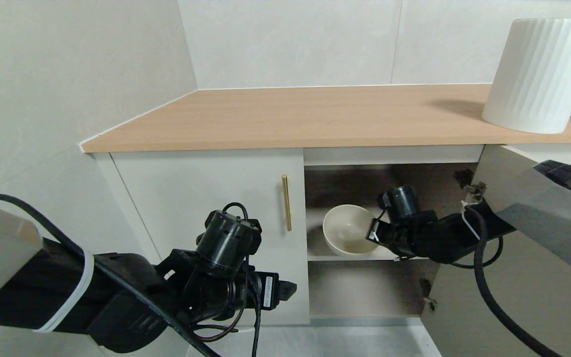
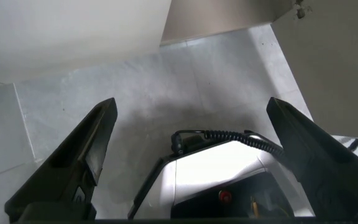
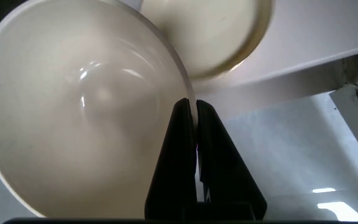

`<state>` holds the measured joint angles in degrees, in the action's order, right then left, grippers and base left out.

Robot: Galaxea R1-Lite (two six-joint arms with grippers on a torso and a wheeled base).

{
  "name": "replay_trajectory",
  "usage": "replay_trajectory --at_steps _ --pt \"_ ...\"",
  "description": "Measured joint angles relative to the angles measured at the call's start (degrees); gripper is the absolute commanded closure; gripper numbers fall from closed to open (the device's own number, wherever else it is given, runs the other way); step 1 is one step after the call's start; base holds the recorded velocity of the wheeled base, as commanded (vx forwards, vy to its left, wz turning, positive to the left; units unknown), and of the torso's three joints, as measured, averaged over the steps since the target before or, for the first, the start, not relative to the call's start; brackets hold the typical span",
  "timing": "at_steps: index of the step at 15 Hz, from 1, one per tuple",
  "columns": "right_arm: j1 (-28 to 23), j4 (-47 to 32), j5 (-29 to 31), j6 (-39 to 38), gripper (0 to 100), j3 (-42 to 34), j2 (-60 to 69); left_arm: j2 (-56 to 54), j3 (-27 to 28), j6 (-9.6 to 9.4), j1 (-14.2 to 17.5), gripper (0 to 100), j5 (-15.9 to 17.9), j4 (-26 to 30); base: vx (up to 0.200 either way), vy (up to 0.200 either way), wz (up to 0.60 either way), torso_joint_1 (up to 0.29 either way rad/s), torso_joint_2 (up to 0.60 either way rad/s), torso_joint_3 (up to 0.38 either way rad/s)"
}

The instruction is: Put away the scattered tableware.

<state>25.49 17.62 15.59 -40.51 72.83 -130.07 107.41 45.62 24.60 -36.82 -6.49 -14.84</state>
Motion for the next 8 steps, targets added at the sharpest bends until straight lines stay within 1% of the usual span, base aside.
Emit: replay_trajectory --at_steps 5,8 --pt "-3.11 -0.05 0.04 -2.88 100 3.11 -2.23 0.0 0.07 -0.02 0.0 0 -0.05 0.0 0.0 0.0 0.0 0.0 0.0 0.0" --pt "-4.61 -0.07 0.09 -3.28 100 4.53 -2.97 0.0 0.02 0.0 0.0 0 -0.09 0.0 0.0 0.0 0.0 0.0 0.0 0.0"
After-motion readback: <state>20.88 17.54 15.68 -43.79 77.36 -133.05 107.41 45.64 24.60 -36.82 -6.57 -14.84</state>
